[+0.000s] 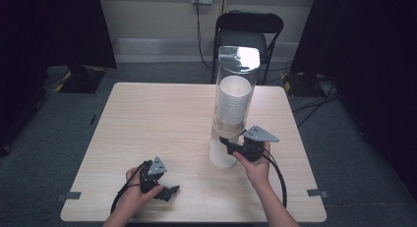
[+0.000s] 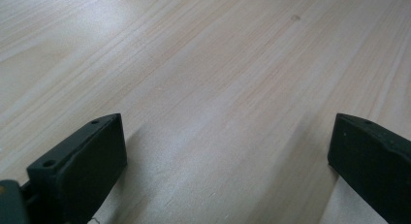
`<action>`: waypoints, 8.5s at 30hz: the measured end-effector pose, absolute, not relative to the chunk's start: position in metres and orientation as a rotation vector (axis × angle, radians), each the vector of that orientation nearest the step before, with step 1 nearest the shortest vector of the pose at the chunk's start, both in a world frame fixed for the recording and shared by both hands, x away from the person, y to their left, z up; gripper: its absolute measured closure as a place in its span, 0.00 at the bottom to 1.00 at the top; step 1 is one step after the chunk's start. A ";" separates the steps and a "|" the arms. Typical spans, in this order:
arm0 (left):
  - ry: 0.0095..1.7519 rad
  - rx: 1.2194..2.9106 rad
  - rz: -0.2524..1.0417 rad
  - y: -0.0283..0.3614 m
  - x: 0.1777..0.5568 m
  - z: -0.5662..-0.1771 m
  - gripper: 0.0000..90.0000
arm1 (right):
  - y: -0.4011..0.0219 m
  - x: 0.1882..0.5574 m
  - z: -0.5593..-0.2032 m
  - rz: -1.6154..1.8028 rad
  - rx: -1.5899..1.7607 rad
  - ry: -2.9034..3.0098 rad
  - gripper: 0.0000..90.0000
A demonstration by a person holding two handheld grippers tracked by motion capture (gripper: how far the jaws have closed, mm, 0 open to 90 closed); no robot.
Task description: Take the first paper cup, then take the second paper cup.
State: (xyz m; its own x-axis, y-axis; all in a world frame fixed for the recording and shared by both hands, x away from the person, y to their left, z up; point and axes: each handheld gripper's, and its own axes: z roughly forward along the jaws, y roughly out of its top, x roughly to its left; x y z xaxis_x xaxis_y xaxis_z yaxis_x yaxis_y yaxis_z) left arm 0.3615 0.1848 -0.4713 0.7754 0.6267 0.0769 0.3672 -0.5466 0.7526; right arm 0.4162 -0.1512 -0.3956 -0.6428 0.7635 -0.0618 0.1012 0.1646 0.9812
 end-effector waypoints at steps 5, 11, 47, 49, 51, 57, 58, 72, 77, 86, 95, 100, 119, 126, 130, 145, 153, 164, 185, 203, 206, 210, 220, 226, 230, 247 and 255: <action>0.736 2.203 0.439 0.185 0.361 -0.471 0.00 | -0.151 0.416 -0.398 1.513 0.806 1.875 0.40; 0.731 2.192 0.432 0.185 0.362 -0.472 0.00 | -0.151 0.416 -0.398 1.504 0.807 1.879 0.40; 0.731 2.191 0.433 0.185 0.362 -0.472 0.00 | -0.152 0.418 -0.404 1.495 0.802 1.915 0.42; 0.731 2.192 0.433 0.185 0.362 -0.472 0.00 | -0.152 0.418 -0.405 1.498 0.810 1.912 0.42; 0.732 2.192 0.433 0.185 0.362 -0.472 0.00 | -0.152 0.418 -0.406 1.499 0.805 1.917 0.43; 0.731 2.191 0.433 0.185 0.362 -0.472 0.00 | -0.155 0.423 -0.453 1.283 0.918 2.106 0.43; 0.731 2.191 0.433 0.185 0.362 -0.472 0.00 | -0.155 0.423 -0.453 1.283 0.918 2.106 0.43; 0.736 2.202 0.438 0.185 0.362 -0.471 0.00 | -0.187 0.416 -0.444 1.172 0.877 2.185 0.42; 0.735 2.204 0.437 0.185 0.362 -0.471 0.00 | -0.206 0.411 -0.447 1.135 0.919 2.177 0.42; 0.735 2.204 0.437 0.185 0.362 -0.471 0.00 | -0.214 0.401 -0.448 1.153 0.892 2.182 0.42; 0.735 2.204 0.436 0.185 0.362 -0.471 0.00 | -0.235 0.409 -0.451 1.100 1.051 2.134 0.42; 0.735 2.204 0.436 0.185 0.362 -0.471 0.00 | -0.237 0.413 -0.454 1.091 1.090 2.124 0.42; 0.731 2.192 0.432 0.185 0.362 -0.472 0.00 | -0.236 0.411 -0.456 1.023 1.070 2.126 0.42; 0.735 2.204 0.437 0.185 0.362 -0.471 0.00 | -0.250 0.405 -0.453 1.173 1.098 2.049 0.42; 0.736 2.202 0.441 0.185 0.361 -0.471 0.00 | -0.265 0.392 -0.449 1.262 1.061 2.001 0.42; 0.660 1.842 0.173 0.159 0.360 -0.415 0.32 | -0.242 0.351 -0.452 1.322 0.737 2.181 0.42; 0.662 1.835 0.149 0.141 0.370 -0.374 0.44 | -0.195 0.351 -0.446 1.298 0.538 2.250 0.42; 0.761 1.899 -0.065 0.126 0.387 -0.371 0.64 | -0.160 0.351 -0.450 1.285 0.364 2.308 0.42; 1.138 1.952 -0.061 0.162 0.405 -0.368 0.98 | -0.159 0.361 -0.447 1.234 0.530 2.258 0.25; 1.508 1.852 0.099 0.237 0.457 -0.365 0.97 | -0.176 0.373 -0.445 1.261 0.734 2.211 0.19; 1.528 1.843 0.101 0.239 0.463 -0.365 0.96 | -0.178 0.374 -0.445 1.267 0.740 2.217 0.19; 1.549 1.816 0.116 0.240 0.469 -0.368 0.96 | -0.180 0.374 -0.445 1.265 0.739 2.216 0.19; 1.447 1.776 0.163 0.239 0.465 -0.364 0.75 | -0.182 0.375 -0.446 1.266 0.749 2.212 0.19; 1.364 1.755 0.232 0.244 0.453 -0.355 0.58 | -0.182 0.374 -0.447 1.245 0.743 2.234 0.20; 1.288 1.746 0.253 0.249 0.440 -0.352 0.50 | -0.185 0.376 -0.448 1.234 0.766 2.241 0.20; 1.035 1.881 0.331 0.271 0.374 -0.421 0.21 | -0.192 0.381 -0.447 1.242 0.844 2.212 0.17; 0.983 1.979 0.365 0.263 0.363 -0.453 0.21 | -0.192 0.385 -0.445 1.251 0.864 2.209 0.17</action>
State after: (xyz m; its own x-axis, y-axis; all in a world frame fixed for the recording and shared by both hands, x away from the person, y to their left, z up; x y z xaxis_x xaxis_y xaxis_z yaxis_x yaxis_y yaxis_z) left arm 0.3630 0.2632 -0.4529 0.6449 0.7562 -0.1109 0.5001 -0.3078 0.8094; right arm 0.3851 -0.1917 -0.4455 -0.6993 0.7103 -0.0803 0.2962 0.3902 0.8718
